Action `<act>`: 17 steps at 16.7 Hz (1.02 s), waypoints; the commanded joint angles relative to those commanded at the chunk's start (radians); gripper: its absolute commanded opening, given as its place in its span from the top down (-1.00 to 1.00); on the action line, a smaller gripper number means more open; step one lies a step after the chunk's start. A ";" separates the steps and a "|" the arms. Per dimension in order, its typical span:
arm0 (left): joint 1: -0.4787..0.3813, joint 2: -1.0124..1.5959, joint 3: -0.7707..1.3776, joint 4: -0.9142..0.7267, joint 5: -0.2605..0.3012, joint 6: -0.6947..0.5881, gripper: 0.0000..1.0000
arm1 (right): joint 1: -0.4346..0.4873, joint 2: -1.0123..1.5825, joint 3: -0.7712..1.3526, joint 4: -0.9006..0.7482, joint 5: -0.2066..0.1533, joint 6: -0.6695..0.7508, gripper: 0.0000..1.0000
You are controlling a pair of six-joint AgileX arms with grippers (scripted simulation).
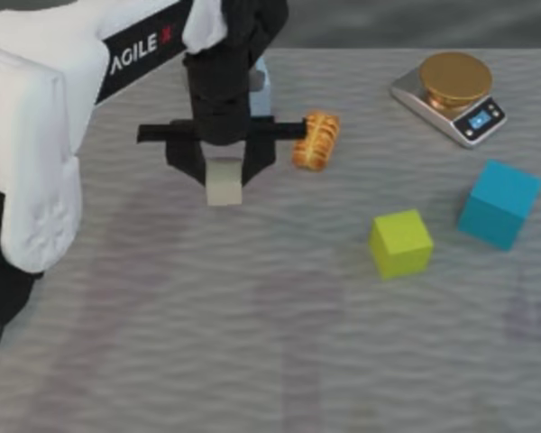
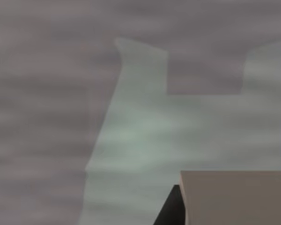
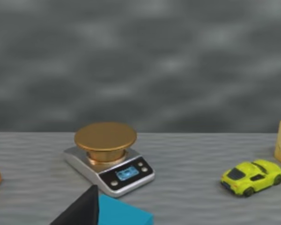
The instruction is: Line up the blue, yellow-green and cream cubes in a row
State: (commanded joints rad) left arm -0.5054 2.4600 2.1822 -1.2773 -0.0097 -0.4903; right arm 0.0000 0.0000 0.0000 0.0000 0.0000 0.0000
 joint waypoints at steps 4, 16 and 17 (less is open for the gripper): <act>-0.245 0.016 0.048 -0.049 -0.004 -0.248 1.00 | 0.000 0.000 0.000 0.000 0.000 0.000 -1.00; -0.418 0.009 0.038 -0.031 -0.011 -0.420 1.00 | 0.000 0.000 0.000 0.000 0.000 0.000 -1.00; -0.418 0.012 0.007 0.004 -0.011 -0.421 1.00 | 0.000 0.000 0.000 0.000 0.000 0.000 -1.00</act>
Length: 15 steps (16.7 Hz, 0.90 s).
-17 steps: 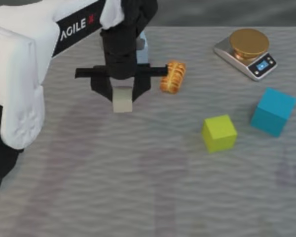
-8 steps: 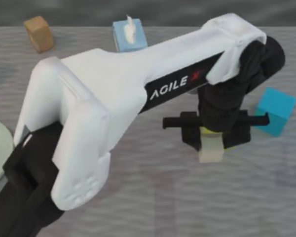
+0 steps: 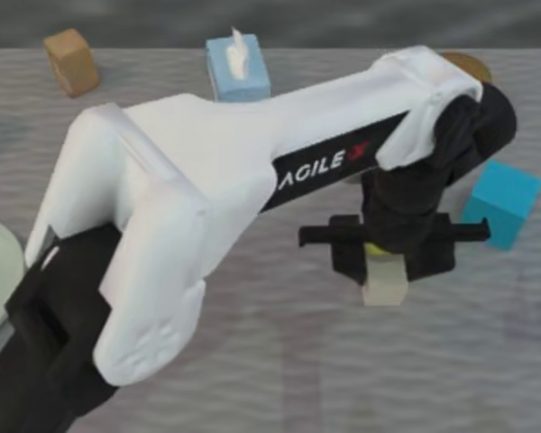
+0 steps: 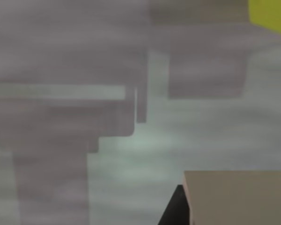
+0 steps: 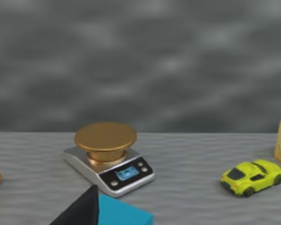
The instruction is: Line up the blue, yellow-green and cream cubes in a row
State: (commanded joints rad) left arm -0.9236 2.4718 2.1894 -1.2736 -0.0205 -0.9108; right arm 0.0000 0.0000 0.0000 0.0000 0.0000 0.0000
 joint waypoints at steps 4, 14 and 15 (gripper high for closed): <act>-0.001 0.015 -0.134 0.155 0.000 -0.003 1.00 | 0.000 0.000 0.000 0.000 0.000 0.000 -1.00; -0.003 0.020 -0.156 0.179 0.000 -0.005 0.25 | 0.000 0.000 0.000 0.000 0.000 0.000 -1.00; -0.003 0.020 -0.156 0.179 0.000 -0.005 0.10 | 0.000 0.000 0.000 0.000 0.000 0.000 -1.00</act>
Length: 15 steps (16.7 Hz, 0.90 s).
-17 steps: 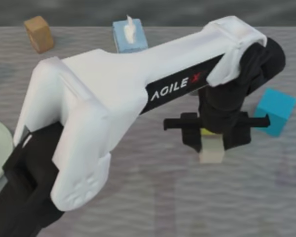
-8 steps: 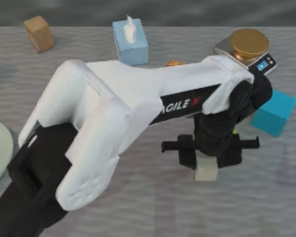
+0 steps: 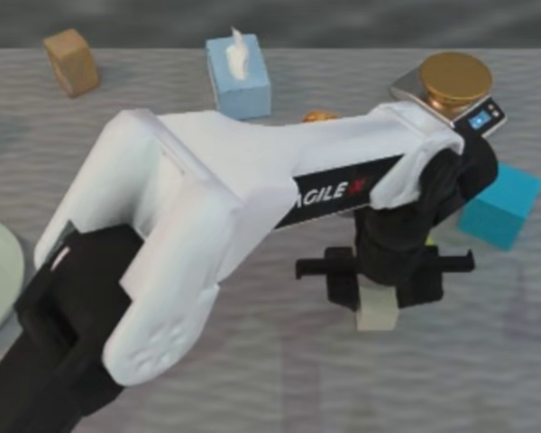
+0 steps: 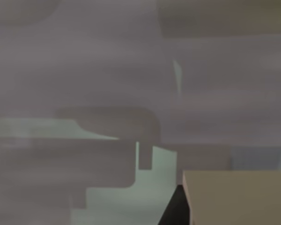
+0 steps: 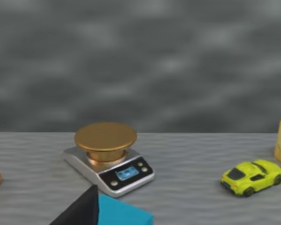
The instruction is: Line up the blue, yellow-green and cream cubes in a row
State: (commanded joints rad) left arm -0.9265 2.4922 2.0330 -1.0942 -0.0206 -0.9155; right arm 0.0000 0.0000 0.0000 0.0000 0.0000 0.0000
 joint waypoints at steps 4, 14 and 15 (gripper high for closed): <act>0.000 0.000 0.000 0.000 0.000 0.000 -0.51 | 0.000 0.000 0.000 0.000 0.000 0.000 -1.00; 0.000 0.000 0.000 0.000 0.000 0.000 -1.00 | 0.000 0.000 0.000 0.000 0.000 0.000 -1.00; 0.000 0.000 0.000 0.000 0.000 0.000 -1.00 | 0.000 0.000 0.000 0.000 0.000 0.000 -1.00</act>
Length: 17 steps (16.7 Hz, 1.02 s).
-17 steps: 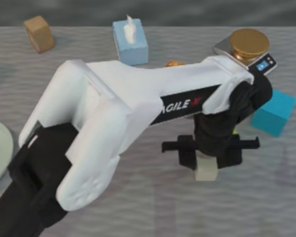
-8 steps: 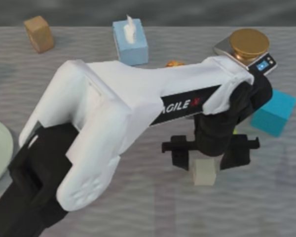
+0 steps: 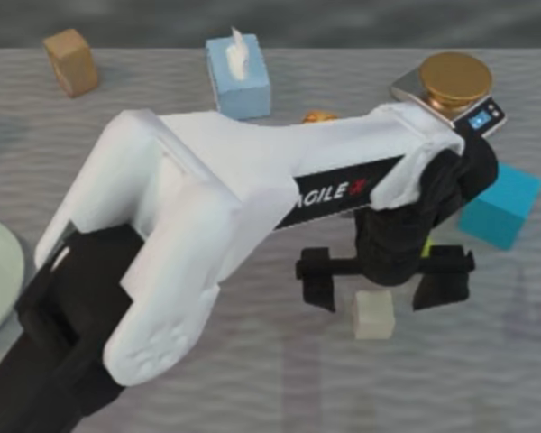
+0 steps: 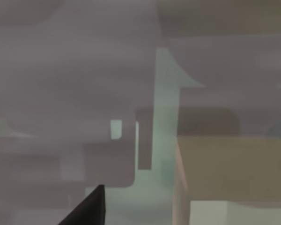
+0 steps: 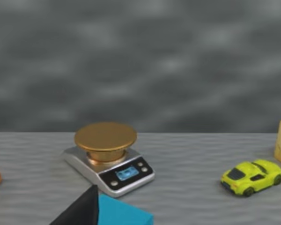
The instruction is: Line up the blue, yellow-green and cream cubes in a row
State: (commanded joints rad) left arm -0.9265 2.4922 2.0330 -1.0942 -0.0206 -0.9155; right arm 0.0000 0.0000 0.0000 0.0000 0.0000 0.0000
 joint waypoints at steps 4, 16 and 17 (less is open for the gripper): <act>0.002 -0.005 0.041 -0.042 -0.001 -0.001 -1.00 | 0.000 0.000 0.000 0.000 0.000 0.000 -1.00; 0.016 -0.051 0.187 -0.234 -0.001 -0.004 -1.00 | 0.003 0.009 0.009 -0.006 -0.001 0.001 -1.00; 0.026 -0.071 0.168 -0.223 -0.002 -0.001 -1.00 | 0.009 0.027 0.027 -0.017 -0.001 0.004 -1.00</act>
State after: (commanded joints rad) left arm -0.9010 2.4209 2.2015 -1.3170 -0.0230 -0.9169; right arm 0.0087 0.0273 0.0275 -0.0173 -0.0012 0.0039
